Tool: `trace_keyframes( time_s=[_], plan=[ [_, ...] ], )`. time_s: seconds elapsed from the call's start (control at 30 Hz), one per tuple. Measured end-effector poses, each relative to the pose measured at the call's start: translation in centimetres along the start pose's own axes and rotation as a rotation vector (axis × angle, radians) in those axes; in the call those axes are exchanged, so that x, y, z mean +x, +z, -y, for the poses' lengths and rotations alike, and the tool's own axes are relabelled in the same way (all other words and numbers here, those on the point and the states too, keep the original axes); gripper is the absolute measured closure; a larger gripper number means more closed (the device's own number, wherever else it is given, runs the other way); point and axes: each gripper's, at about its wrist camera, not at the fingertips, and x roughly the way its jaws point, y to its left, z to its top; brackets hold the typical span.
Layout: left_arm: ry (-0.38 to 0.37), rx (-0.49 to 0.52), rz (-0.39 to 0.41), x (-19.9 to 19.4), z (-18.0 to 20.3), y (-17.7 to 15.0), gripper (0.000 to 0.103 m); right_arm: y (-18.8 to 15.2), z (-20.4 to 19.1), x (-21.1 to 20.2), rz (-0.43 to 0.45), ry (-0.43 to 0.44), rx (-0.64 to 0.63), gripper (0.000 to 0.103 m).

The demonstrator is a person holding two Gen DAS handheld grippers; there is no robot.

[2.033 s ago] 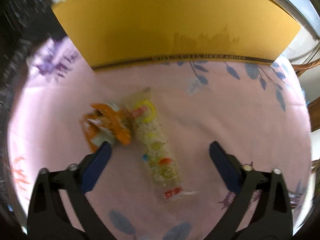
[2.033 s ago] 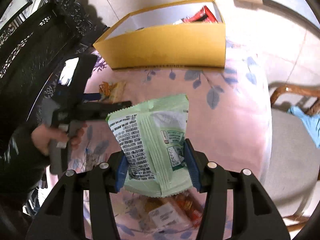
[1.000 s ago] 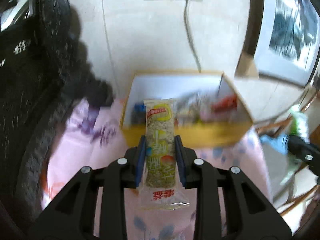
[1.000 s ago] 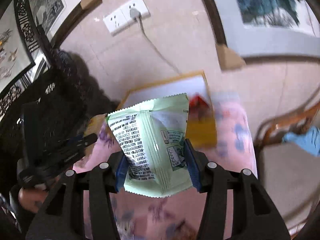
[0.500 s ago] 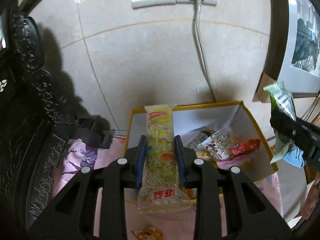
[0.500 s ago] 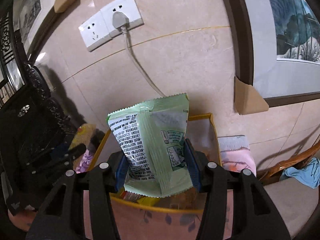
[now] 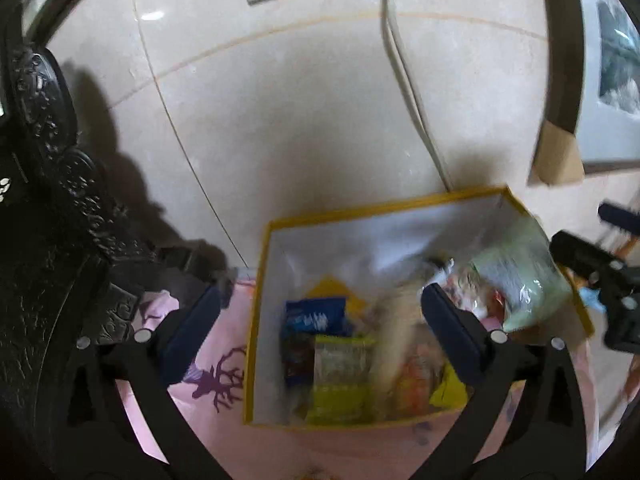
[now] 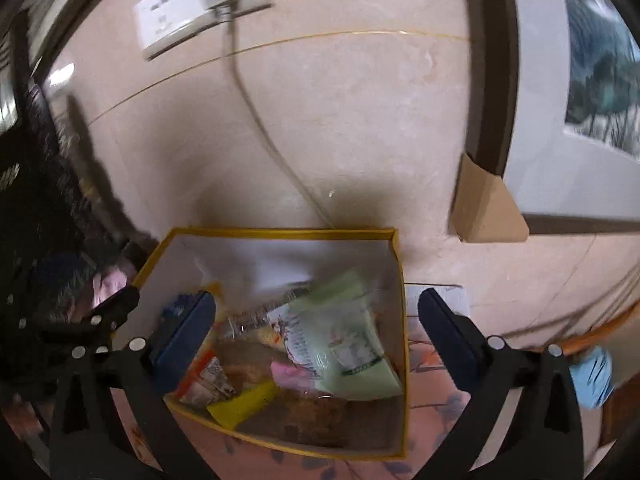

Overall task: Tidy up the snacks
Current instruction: 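Carry both snacks over the yellow box and open both tools to drop them, then move both open tools back down to the remaining snacks, then grasp brown chocolate bar with right tool while left grasps orange printed packet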

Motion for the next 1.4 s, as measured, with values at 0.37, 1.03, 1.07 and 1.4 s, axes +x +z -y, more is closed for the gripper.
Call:
trace_keyframes(
  time_s=[0.37, 1.03, 1.07, 1.4],
  plan=[
    [0.079, 0.117, -0.231, -5.3, -4.2, -15.6, 0.002, -16.8, -1.2, -8.9, -0.31, 0.017, -0.365, 0.001],
    [-0.049, 0.26, -0.347, -8.3, -5.5, -25.1, 0.002, -28.3, -2.4, -5.2, -0.623, 0.188, -0.46, 0.001],
    [-0.074, 0.276, -0.325, -7.7, -5.4, -24.3, 0.002, -28.4, -2.6, -5.1, -0.616, 0.179, -0.457, 0.001],
    [-0.166, 0.443, -0.279, 1.7, -2.3, -20.3, 0.002, -29.0, -6.2, -7.6, -0.626, 0.082, -0.368, 0.075]
  ],
)
